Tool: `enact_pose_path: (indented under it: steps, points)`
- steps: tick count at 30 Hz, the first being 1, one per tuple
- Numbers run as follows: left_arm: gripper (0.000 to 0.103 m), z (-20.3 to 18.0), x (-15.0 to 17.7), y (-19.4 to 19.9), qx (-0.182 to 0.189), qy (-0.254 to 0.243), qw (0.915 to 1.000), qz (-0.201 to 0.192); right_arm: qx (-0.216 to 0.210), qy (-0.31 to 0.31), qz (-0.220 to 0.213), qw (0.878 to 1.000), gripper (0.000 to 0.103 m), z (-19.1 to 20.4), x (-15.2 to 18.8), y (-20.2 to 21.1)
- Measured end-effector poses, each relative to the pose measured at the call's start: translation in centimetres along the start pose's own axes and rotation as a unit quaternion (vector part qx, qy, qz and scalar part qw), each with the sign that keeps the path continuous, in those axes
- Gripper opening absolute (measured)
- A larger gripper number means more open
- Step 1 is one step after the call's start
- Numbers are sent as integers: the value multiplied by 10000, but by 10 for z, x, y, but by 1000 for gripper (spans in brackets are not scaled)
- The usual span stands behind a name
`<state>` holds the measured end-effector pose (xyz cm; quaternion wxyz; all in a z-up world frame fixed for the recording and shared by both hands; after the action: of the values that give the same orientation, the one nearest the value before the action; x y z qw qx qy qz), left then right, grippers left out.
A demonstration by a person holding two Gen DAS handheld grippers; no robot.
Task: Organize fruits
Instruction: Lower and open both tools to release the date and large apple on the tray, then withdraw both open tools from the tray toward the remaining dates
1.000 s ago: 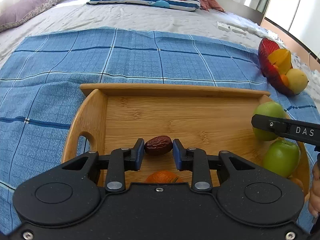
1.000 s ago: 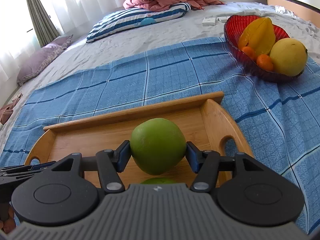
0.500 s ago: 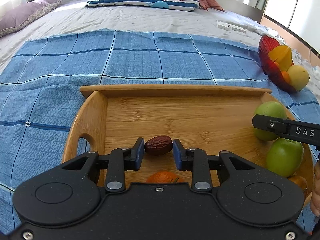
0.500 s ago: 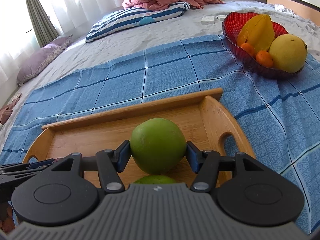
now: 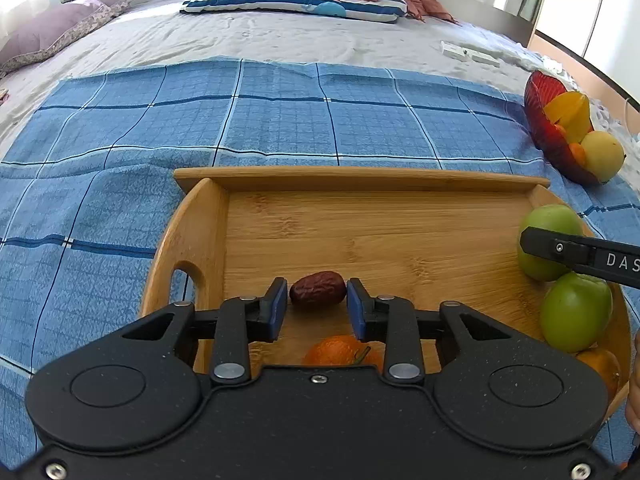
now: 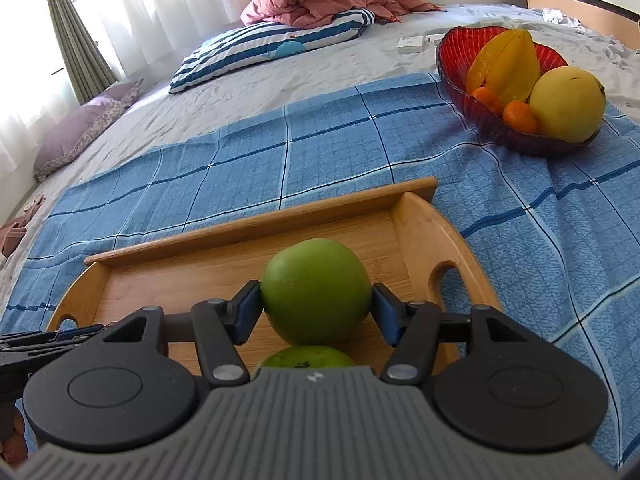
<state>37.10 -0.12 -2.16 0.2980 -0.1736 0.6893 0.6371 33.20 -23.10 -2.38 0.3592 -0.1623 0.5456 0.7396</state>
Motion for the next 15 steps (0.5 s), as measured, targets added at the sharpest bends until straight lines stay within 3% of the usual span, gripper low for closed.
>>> enact_pose_path:
  steps: [6,8,15]
  points:
    - [54,0,1,5,-25,2,10000,-64,56,79,-26,9999,82,1,3,2]
    - [56,0,1,8,-28,-1,9999,-103,75,111,-49,9999,85,-1,5,3]
    - [77,-2,8,25,-53,-25,9995,-300,63,47,-115,9999,90,-10,8,10]
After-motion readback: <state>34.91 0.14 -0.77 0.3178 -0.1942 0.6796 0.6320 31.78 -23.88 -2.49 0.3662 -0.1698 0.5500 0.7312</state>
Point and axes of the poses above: each gripper's, at about its wrist camera, not at the fingertips, and y roughly against the way its jaws point, z to its left, x to its underside, the point moved 6 cm from there along -y, roughly the way its jaws point, and after that the axes turned 7 degrees about -y, right-handed, at the moved point
